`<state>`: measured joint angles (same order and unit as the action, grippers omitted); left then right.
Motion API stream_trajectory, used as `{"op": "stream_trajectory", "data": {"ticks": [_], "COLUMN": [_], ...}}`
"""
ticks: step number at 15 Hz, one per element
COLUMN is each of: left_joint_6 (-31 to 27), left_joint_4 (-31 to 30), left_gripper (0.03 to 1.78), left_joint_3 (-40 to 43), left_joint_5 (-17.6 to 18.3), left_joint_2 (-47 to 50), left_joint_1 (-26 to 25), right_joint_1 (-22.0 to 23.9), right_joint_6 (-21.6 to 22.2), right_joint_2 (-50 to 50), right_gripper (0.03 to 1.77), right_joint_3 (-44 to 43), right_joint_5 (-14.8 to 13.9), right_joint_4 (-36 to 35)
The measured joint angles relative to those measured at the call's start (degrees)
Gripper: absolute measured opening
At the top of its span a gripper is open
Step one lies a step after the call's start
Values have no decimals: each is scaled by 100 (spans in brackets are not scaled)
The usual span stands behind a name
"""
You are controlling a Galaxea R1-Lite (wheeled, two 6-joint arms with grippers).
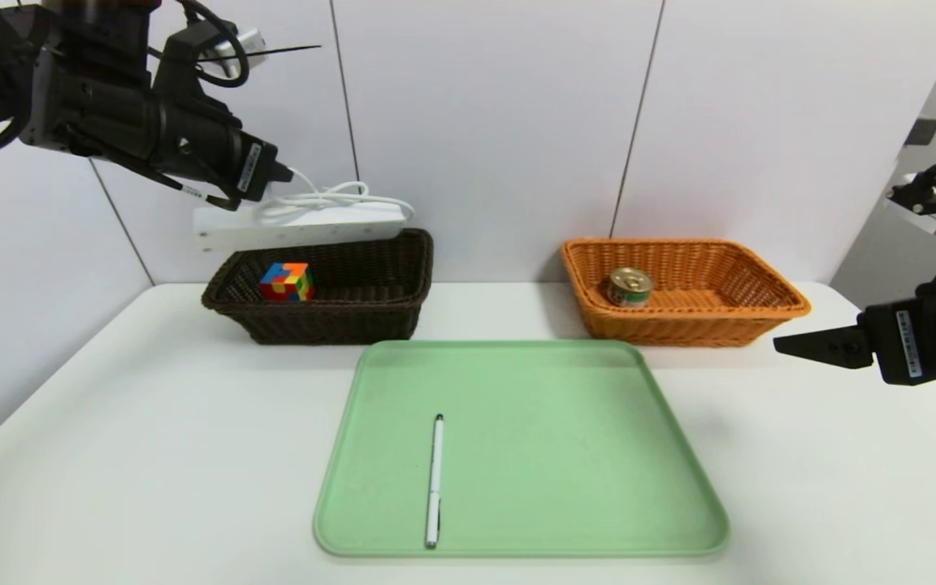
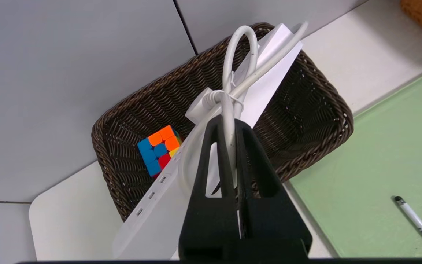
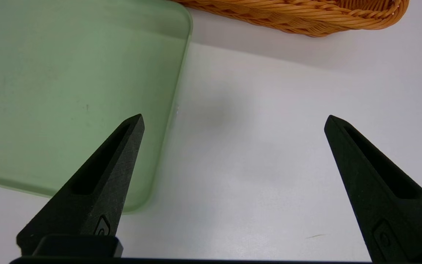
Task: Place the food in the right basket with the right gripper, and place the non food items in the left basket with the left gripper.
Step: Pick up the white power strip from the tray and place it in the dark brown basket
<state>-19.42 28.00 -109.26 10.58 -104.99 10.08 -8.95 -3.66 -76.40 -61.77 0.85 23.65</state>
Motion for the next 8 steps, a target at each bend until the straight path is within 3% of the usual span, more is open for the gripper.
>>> {"op": "stream_trajectory", "data": {"ticks": [4, 8], "left_joint_6": [-631, -1108], "left_joint_4": [-4, -13], "left_gripper": [9, 9], "left_joint_3": [-2, -40], "left_joint_5": [474, 553], "left_joint_2": [-146, -310], "left_joint_1": [-199, -394], "right_joint_1": [38, 44], "right_joint_6": [2, 0], "right_joint_2": [0, 0], "right_gripper": [170, 170], "right_joint_3": [113, 155], "right_joint_5": [7, 2], "right_joint_4": [-11, -15]}}
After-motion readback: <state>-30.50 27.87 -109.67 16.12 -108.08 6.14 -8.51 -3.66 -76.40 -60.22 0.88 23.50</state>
